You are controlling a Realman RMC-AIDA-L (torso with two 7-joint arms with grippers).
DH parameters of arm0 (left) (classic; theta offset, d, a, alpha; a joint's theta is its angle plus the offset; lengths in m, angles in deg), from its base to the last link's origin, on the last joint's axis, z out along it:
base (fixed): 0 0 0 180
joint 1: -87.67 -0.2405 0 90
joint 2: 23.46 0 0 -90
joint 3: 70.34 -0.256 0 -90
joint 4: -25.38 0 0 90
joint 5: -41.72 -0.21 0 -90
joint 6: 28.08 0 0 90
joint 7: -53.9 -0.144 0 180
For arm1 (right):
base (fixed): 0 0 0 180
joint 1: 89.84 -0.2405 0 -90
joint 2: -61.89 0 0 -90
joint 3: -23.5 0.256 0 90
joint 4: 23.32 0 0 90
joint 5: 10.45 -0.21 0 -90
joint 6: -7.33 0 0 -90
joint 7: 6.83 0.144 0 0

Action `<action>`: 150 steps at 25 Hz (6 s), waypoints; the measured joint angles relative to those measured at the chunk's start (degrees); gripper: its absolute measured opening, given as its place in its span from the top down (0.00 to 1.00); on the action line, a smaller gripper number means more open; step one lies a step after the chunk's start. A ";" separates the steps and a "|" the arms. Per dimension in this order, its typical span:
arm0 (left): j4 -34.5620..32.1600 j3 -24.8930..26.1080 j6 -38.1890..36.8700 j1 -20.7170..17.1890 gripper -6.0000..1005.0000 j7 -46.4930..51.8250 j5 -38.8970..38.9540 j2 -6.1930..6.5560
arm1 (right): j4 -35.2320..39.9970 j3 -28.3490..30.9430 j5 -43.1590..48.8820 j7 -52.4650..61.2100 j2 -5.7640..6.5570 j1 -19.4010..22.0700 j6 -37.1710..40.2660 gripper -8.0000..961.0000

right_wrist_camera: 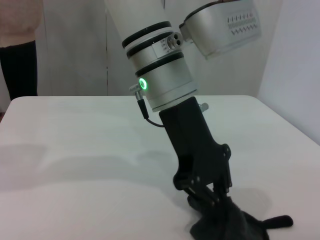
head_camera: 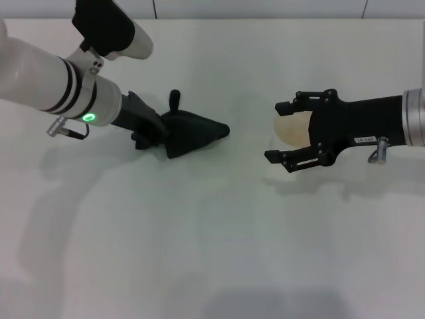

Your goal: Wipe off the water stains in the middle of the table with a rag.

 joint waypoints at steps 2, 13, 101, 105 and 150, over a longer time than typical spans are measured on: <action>0.15 0.00 0.92 0.00 0.91 0.70 -0.20 -0.02 | 0.00 0.01 0.00 -0.02 0.00 -0.04 0.00 0.10; 0.00 -4.06 0.25 0.08 0.91 -1.24 -0.38 -0.06 | 0.00 -0.02 0.07 -0.15 0.00 -0.33 -0.09 0.10; -9.69 3.67 -15.69 -5.01 0.83 1.49 -0.11 0.24 | -0.61 0.10 0.25 0.11 0.18 -1.29 -2.55 0.10; -9.72 3.73 -16.10 -4.74 0.65 1.62 -0.37 0.28 | -0.61 0.10 0.25 0.18 0.18 -1.29 -2.55 0.10; -3.60 34.11 -31.92 -23.45 0.11 -21.32 26.43 2.19 | -1.19 0.74 0.44 1.66 0.31 -0.11 -2.90 0.10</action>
